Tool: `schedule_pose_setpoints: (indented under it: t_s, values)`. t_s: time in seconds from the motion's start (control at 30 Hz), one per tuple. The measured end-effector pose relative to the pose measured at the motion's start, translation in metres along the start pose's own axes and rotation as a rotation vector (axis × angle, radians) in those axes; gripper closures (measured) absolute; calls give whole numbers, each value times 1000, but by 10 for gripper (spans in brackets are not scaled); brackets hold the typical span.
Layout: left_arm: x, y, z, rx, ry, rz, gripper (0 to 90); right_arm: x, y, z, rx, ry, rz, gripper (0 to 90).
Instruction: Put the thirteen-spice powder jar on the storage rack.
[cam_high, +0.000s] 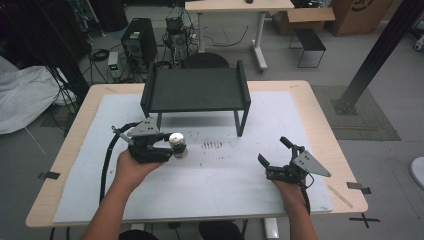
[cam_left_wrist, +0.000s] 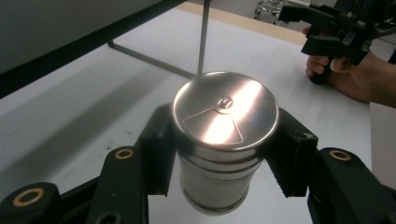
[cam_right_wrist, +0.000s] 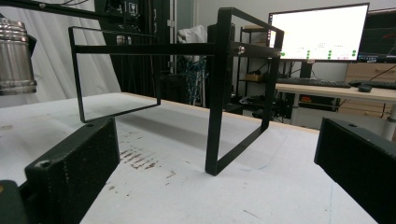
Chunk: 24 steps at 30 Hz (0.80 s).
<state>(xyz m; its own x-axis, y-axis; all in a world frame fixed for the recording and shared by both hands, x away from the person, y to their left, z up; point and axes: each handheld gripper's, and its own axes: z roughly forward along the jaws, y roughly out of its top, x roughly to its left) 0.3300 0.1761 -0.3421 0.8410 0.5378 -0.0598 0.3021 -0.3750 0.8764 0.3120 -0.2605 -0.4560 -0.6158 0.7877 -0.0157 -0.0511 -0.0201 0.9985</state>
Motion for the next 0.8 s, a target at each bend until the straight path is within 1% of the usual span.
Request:
schedule_pose_setpoints:
  t_s: [0.03,0.13,0.27,0.57,0.63,0.67,0.7,0.8]
  values:
    - [1,2,-1,-4,4,-7,490,0,0,0,1,0,0,0]
    - [3,5,-2,-7,8,-11,490,0,0,0,2,0,0,0]
    - [8,12,-5,-24,14,-19,490,0,0,0,2,0,1,0]
    - [14,26,-7,-25,26,-16,490,0,0,0,1,0,4,0]
    - [16,33,-6,-26,34,-12,490,0,0,0,1,0,4,0]
    - [16,33,-6,-26,34,-12,490,0,0,0,1,0,4,0]
    - [17,37,-5,-20,37,-6,490,0,0,0,1,0,5,0]
    - [19,41,-4,-19,43,0,490,0,0,0,0,0,6,0]
